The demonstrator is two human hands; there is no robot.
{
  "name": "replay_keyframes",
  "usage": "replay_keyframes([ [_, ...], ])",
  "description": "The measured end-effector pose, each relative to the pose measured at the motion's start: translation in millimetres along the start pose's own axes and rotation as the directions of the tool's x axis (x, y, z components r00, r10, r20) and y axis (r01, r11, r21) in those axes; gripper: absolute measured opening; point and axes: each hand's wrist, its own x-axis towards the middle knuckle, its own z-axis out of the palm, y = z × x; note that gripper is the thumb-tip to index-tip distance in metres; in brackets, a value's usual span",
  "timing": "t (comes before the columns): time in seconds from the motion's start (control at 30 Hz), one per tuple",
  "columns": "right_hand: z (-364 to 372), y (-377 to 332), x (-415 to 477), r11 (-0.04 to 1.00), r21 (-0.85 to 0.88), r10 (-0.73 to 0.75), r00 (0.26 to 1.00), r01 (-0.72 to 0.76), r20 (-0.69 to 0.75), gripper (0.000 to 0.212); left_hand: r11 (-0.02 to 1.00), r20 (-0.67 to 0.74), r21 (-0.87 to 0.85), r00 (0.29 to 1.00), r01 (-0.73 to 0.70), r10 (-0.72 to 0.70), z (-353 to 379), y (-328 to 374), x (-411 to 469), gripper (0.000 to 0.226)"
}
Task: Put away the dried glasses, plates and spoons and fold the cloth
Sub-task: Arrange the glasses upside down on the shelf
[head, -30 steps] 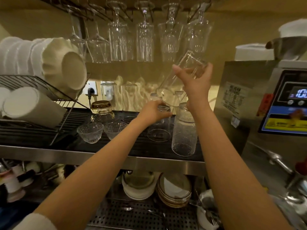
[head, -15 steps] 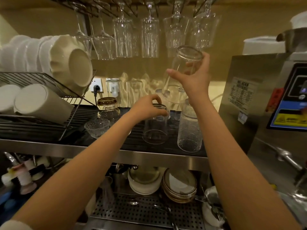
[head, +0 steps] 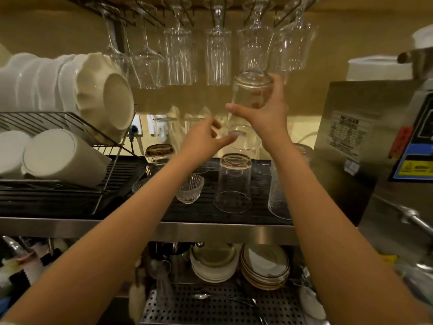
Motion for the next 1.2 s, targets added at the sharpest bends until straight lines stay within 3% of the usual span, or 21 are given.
replay_keyframes([
  [0.13,17.7,2.6,2.9,1.0,-0.026,0.004,0.999,-0.003,0.033,0.087,0.988,-0.029,-0.084,0.992,-0.126,0.124,-10.0,0.2,12.7,0.062],
  [0.23,29.4,6.6,5.1,0.999,-0.019,0.037,0.996,-0.035,0.085,0.084,0.975,-0.039,-0.135,0.984,-0.178,0.174,-12.7,-0.9,21.4,0.081],
  [0.43,49.6,13.8,9.9,0.998,-0.009,0.067,0.984,-0.066,0.167,0.072,0.918,-0.079,-0.343,0.98,-0.197,0.181,-13.6,-19.4,34.9,0.105],
  [0.53,55.0,16.6,14.3,0.996,-0.028,0.088,0.971,-0.083,0.221,0.077,0.905,-0.128,-0.364,0.974,-0.22,0.185,-13.2,-29.2,40.7,0.108],
  [0.63,54.5,22.1,19.7,0.993,-0.042,0.116,0.948,-0.108,0.298,0.069,0.899,-0.174,-0.346,0.96,-0.268,0.219,-13.6,-35.6,43.5,0.11],
  [0.73,50.8,30.6,26.7,0.984,-0.167,0.116,0.932,-0.061,0.344,0.037,0.915,-0.204,-0.295,0.954,-0.276,0.221,-13.8,-43.7,44.6,0.105],
  [0.8,49.1,41.5,32.4,0.97,-0.24,0.106,0.947,-0.031,0.305,0.029,0.932,-0.219,-0.267,0.957,-0.246,0.19,-12.6,-50.0,45.6,0.1],
  [0.9,46.1,62.4,41.7,0.902,-0.429,0.166,0.953,-0.043,0.255,0.029,0.95,-0.235,-0.231,0.96,-0.209,0.154,-9.7,-56.9,46.2,0.096],
  [1.0,45.9,84.2,49.8,0.77,-0.634,0.284,0.926,-0.066,0.249,0.039,0.965,-0.225,-0.19,0.965,-0.18,0.136,-7.1,-61.2,46.9,0.094],
  [1.2,53.6,106.8,60.0,0.728,-0.675,0.379,0.89,-0.118,0.253,0.056,0.974,-0.176,-0.176,0.978,-0.139,0.108,-2.9,-67.0,46.1,0.091],
])
